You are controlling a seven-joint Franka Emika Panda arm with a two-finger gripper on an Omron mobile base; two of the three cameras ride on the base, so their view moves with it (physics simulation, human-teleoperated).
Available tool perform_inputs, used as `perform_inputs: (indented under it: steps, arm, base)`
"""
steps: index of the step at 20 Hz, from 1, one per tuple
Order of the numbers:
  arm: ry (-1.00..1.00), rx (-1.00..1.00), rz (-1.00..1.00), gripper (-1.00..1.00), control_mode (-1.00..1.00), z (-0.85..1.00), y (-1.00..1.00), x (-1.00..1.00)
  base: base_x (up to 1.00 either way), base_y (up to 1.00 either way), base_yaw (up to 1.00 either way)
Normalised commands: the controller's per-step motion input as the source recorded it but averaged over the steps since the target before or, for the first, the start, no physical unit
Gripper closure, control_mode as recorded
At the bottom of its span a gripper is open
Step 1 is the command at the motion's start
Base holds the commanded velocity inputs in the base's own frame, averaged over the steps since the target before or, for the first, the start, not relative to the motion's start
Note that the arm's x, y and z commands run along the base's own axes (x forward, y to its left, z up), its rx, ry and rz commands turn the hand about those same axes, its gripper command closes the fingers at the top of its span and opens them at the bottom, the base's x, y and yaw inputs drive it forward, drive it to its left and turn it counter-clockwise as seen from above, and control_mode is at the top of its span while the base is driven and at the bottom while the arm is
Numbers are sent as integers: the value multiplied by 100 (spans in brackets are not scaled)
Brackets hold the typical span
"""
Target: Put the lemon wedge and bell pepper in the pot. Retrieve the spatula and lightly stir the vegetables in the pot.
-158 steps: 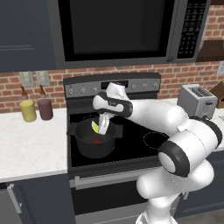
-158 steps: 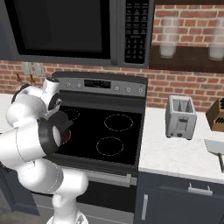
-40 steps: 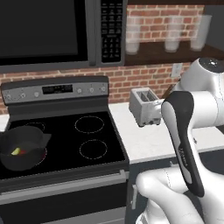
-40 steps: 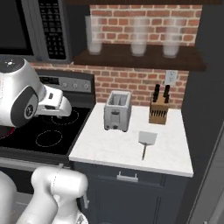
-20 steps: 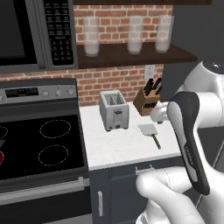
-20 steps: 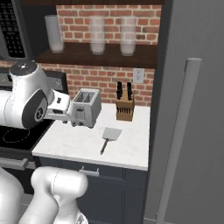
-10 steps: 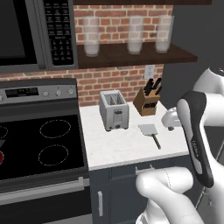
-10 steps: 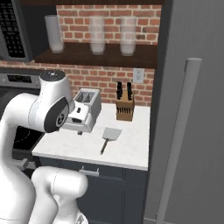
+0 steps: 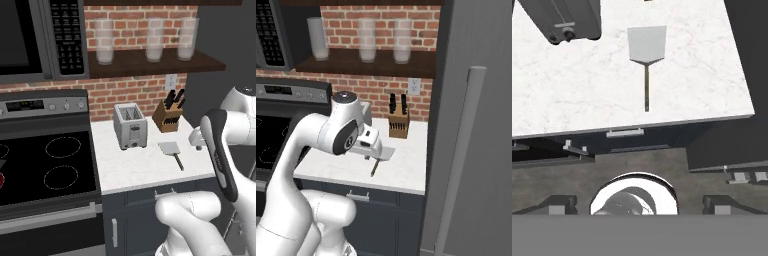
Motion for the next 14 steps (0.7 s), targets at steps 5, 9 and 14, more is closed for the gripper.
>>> perform_inputs:
  steps: [5,9,14]
  arm:
    - [0,0,-2,-100,-100,-37,-8,38]
    - [0,0,0,-100,-100,-37,0,35]
    - [2,0,0,-100,-100,-41,2,43]
  base:
    - [0,0,0]
    - [0,0,0]
    - [0,0,0]
